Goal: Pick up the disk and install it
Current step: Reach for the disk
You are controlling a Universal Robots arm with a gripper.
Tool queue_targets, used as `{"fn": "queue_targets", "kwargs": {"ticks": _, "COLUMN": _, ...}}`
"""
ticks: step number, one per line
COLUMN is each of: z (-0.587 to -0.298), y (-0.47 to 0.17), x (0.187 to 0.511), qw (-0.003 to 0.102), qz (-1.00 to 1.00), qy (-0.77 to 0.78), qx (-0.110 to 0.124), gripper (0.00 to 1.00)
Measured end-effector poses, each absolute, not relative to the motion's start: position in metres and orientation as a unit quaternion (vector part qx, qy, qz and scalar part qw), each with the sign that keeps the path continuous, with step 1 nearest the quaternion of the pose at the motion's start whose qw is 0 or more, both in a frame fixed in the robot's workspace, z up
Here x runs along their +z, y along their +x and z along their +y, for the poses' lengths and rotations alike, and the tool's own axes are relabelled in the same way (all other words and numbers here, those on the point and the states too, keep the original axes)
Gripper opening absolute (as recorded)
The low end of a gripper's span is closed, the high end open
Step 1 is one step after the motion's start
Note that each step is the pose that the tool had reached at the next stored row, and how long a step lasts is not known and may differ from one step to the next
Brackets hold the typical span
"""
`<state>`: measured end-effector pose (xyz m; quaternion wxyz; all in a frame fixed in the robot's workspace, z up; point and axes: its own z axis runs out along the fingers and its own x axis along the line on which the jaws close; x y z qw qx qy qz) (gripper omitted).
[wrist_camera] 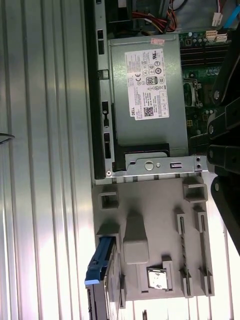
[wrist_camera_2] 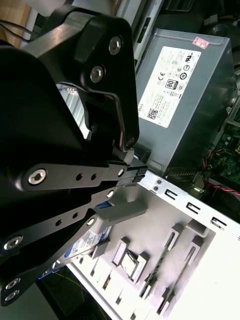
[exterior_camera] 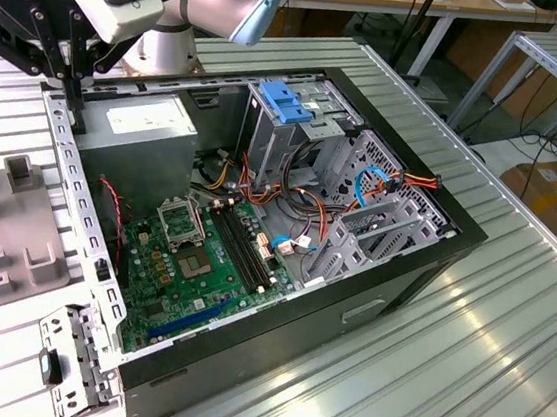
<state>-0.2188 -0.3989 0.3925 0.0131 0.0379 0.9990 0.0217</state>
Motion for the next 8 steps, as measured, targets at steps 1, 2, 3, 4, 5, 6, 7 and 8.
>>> {"fn": "queue_targets", "kwargs": {"ticks": 1, "z": -0.3989, "y": -0.2194, "x": 0.3924, "qw": 0.013, "qz": 0.999, "qy": 0.038, "qx": 0.022, "gripper": 0.11}}
{"fn": "queue_targets", "kwargs": {"ticks": 2, "z": -0.3989, "y": -0.2197, "x": 0.3924, "qw": 0.013, "qz": 0.999, "qy": 0.038, "qx": 0.022, "gripper": 0.11}}
{"fn": "queue_targets", "kwargs": {"ticks": 3, "z": -0.3989, "y": -0.2203, "x": 0.3924, "qw": 0.013, "qz": 0.999, "qy": 0.038, "qx": 0.022, "gripper": 0.11}}
{"fn": "queue_targets", "kwargs": {"ticks": 4, "z": -0.3990, "y": -0.2207, "x": 0.3924, "qw": 0.013, "qz": 0.999, "qy": 0.038, "qx": 0.022, "gripper": 0.11}}
{"fn": "queue_targets", "kwargs": {"ticks": 5, "z": -0.3990, "y": -0.2213, "x": 0.3923, "qw": 0.013, "qz": 0.999, "qy": 0.038, "qx": 0.022, "gripper": 0.11}}
{"fn": "queue_targets", "kwargs": {"ticks": 6, "z": -0.3990, "y": -0.2224, "x": 0.3924, "qw": 0.013, "qz": 0.999, "qy": 0.038, "qx": 0.022, "gripper": 0.11}}
{"fn": "queue_targets", "kwargs": {"ticks": 7, "z": -0.3989, "y": -0.2230, "x": 0.3923, "qw": 0.013, "qz": 0.999, "qy": 0.038, "qx": 0.022, "gripper": 0.11}}
{"fn": "queue_targets", "kwargs": {"ticks": 8, "z": -0.3989, "y": -0.2237, "x": 0.3923, "qw": 0.013, "qz": 0.999, "qy": 0.038, "qx": 0.022, "gripper": 0.11}}
